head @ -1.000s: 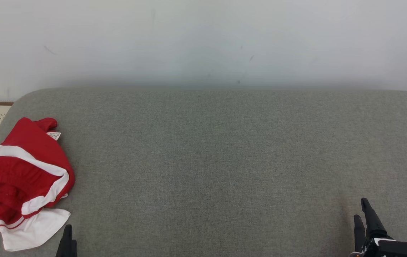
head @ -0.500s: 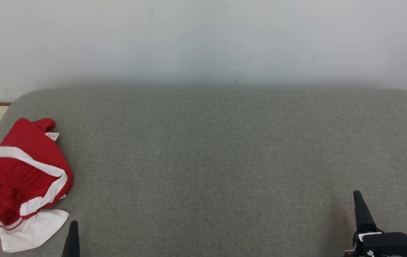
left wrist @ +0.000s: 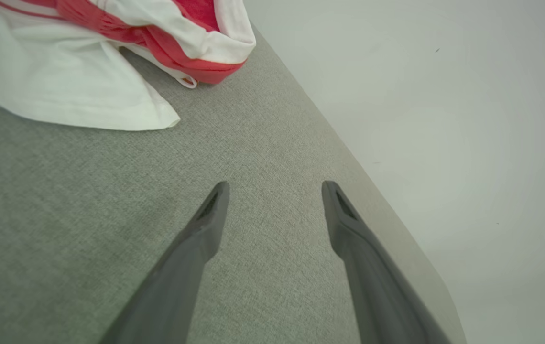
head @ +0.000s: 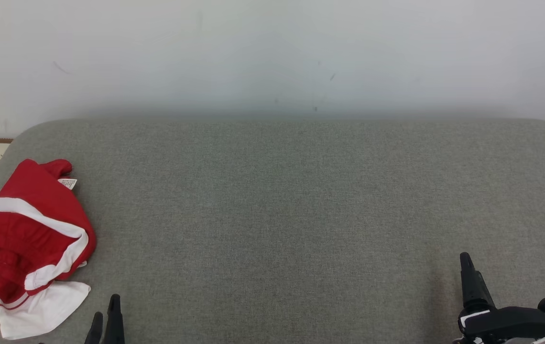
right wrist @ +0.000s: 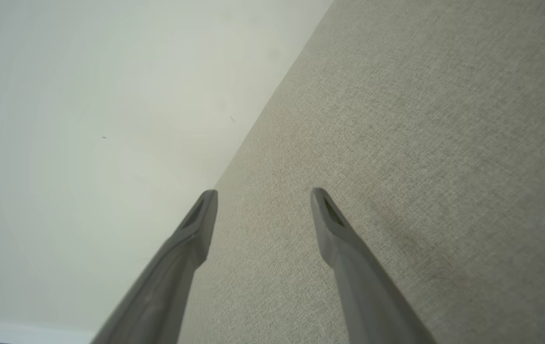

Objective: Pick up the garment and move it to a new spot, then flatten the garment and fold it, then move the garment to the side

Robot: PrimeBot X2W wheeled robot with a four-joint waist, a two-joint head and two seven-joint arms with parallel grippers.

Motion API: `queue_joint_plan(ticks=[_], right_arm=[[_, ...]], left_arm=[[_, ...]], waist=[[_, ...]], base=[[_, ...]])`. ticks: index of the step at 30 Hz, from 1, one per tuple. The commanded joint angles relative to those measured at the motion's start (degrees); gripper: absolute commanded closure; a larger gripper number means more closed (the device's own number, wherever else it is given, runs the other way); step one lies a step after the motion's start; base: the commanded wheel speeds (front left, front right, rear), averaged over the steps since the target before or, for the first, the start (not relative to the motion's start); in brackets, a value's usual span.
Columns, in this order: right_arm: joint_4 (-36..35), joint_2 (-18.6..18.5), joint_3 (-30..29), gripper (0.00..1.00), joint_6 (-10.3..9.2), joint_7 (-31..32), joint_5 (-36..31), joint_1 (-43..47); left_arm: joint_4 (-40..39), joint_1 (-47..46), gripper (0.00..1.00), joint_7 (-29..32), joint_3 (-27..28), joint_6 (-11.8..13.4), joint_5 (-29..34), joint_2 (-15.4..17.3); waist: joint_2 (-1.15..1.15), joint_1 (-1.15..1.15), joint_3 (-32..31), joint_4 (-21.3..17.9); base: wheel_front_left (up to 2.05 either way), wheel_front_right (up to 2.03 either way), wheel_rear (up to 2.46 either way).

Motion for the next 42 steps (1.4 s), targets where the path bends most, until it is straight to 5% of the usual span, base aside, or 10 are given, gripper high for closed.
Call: queue_joint_plan(ticks=[1, 19, 42], right_arm=[[-0.43, -0.88, 0.56, 0.00, 0.01, -0.71, -2.47, -1.40], [1.47, -2.60, 4.84, 0.00, 0.02, -4.15, -16.98, -2.04], [2.19, -3.56, 7.54, 0.00, 0.03, -7.47, -29.87, -1.78]], left_arm=[[-0.64, -1.00, 0.00, -0.73, -0.32, 0.49, 2.62, 0.71], [-0.06, -1.15, 0.00, -4.16, -3.21, 5.52, 16.43, 2.59], [-0.18, 0.06, 0.00, -7.54, -4.40, 8.88, 29.41, 3.04]], waist=[[0.00, 0.00, 0.02, -0.03], [0.00, 0.00, -0.07, -0.52], [0.00, 0.00, -0.10, -0.97]], base=[[0.00, 0.00, 0.00], [0.00, 0.00, 0.00], [0.00, 0.00, 0.00]])
